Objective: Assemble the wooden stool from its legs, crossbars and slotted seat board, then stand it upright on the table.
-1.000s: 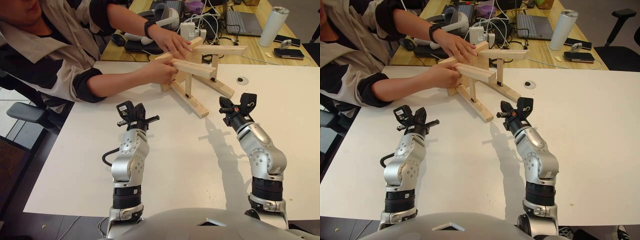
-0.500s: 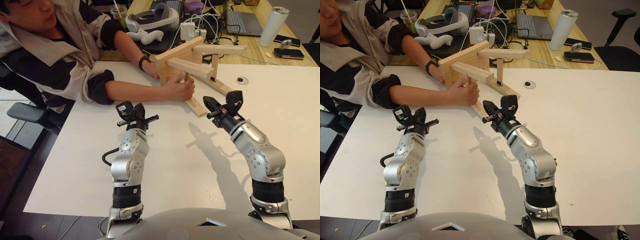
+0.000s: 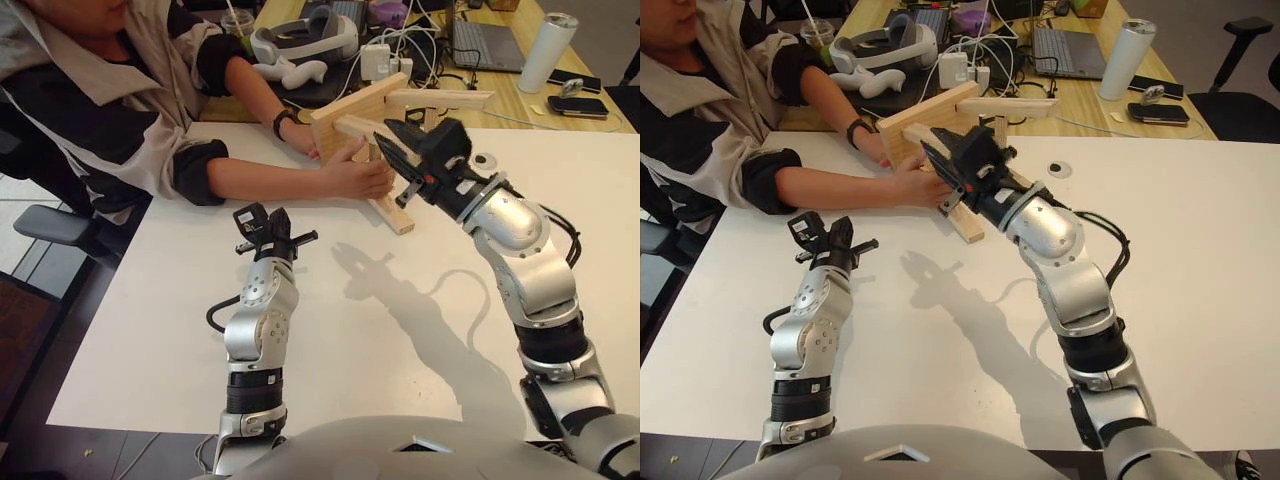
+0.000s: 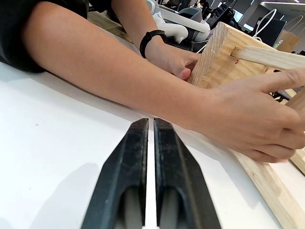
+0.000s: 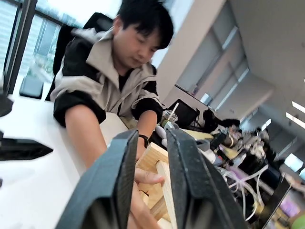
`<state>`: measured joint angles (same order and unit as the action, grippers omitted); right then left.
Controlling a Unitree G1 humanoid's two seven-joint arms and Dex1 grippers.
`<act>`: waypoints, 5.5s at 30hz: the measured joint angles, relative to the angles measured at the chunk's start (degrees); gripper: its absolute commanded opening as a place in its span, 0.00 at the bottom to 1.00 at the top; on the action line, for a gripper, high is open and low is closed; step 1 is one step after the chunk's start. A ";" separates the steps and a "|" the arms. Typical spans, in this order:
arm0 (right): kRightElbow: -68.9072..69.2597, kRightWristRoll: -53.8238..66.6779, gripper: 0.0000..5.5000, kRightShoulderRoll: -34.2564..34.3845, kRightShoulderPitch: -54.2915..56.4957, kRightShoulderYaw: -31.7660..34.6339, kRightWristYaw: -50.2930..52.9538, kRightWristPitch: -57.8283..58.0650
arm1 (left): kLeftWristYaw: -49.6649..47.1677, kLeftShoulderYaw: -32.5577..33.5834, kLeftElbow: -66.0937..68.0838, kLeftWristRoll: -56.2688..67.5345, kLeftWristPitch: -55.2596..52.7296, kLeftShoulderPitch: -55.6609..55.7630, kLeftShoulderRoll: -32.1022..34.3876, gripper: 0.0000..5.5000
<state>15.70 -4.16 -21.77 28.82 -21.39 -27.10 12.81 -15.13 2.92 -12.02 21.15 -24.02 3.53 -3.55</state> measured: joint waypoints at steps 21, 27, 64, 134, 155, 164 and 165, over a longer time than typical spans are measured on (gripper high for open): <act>-43.81 -34.44 0.63 1.67 24.00 -16.10 -3.87 -15.36 | -1.39 0.30 0.90 2.10 0.76 0.78 0.01 0.03; -43.90 -34.38 0.63 -3.71 23.97 -12.82 -6.35 -15.63 | -1.61 0.34 0.85 2.59 0.71 0.77 0.01 0.03; -41.86 -32.34 0.36 -12.20 18.46 -2.26 -3.41 -25.69 | -2.77 -0.16 1.37 3.09 2.31 0.85 0.00 0.03; 0.62 -29.66 0.93 -7.45 -20.32 5.46 -1.76 -29.94 | -3.01 0.30 1.49 4.57 2.64 -0.10 -0.07 0.03; -10.32 -41.66 0.44 3.40 -8.15 -3.63 -4.99 -8.72 | -3.01 -0.04 1.59 4.63 2.41 0.20 -0.04 0.03; -8.45 -37.31 0.36 5.47 -8.51 -1.65 -5.37 -4.97 | -3.10 -0.18 1.58 4.49 2.41 0.19 -0.02 0.03; -8.13 -36.82 0.36 5.52 -8.50 -1.36 -5.34 -4.78 | -3.16 -0.18 1.58 4.33 2.41 0.20 -0.02 0.03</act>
<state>7.57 -40.98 -16.25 20.31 -22.74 -32.44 8.02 -18.29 2.74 -10.44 25.48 -21.61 3.72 -3.58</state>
